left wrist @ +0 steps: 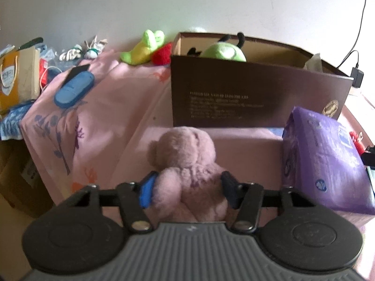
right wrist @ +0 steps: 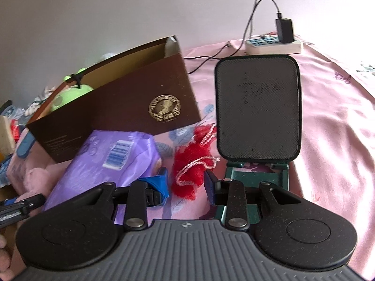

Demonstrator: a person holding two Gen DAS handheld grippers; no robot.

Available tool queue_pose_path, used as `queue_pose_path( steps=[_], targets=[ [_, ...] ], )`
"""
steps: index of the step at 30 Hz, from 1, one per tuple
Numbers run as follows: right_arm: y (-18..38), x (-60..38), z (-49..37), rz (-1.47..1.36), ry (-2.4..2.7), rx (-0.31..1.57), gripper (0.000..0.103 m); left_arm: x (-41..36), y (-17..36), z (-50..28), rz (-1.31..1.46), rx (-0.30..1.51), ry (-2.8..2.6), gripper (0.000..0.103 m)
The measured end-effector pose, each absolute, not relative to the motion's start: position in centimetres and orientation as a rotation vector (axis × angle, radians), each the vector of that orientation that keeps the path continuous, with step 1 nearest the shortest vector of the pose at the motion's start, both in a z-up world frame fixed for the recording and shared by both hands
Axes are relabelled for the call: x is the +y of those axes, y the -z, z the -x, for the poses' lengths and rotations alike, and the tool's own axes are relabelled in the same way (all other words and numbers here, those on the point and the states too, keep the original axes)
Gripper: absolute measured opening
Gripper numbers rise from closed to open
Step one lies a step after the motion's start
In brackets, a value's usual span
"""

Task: Organize soft objects
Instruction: 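Hold the teddy bear in the left tool while the right tool lowers to the red mesh puff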

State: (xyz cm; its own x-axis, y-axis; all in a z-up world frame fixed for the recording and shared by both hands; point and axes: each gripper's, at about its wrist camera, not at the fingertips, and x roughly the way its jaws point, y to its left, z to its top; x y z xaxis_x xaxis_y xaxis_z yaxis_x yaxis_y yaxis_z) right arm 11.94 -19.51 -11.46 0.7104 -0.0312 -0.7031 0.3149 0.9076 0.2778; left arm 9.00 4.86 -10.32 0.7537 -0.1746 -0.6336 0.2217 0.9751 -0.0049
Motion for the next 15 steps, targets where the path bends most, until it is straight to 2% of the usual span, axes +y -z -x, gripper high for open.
queue_pose_path(
  steps=[15],
  targets=[
    [13.4, -19.8, -13.7, -0.431, 0.243, 0.780, 0.016, 4.9, 10.7, -9.2, -0.072, 0.643, 0.264, 0.054]
  ],
)
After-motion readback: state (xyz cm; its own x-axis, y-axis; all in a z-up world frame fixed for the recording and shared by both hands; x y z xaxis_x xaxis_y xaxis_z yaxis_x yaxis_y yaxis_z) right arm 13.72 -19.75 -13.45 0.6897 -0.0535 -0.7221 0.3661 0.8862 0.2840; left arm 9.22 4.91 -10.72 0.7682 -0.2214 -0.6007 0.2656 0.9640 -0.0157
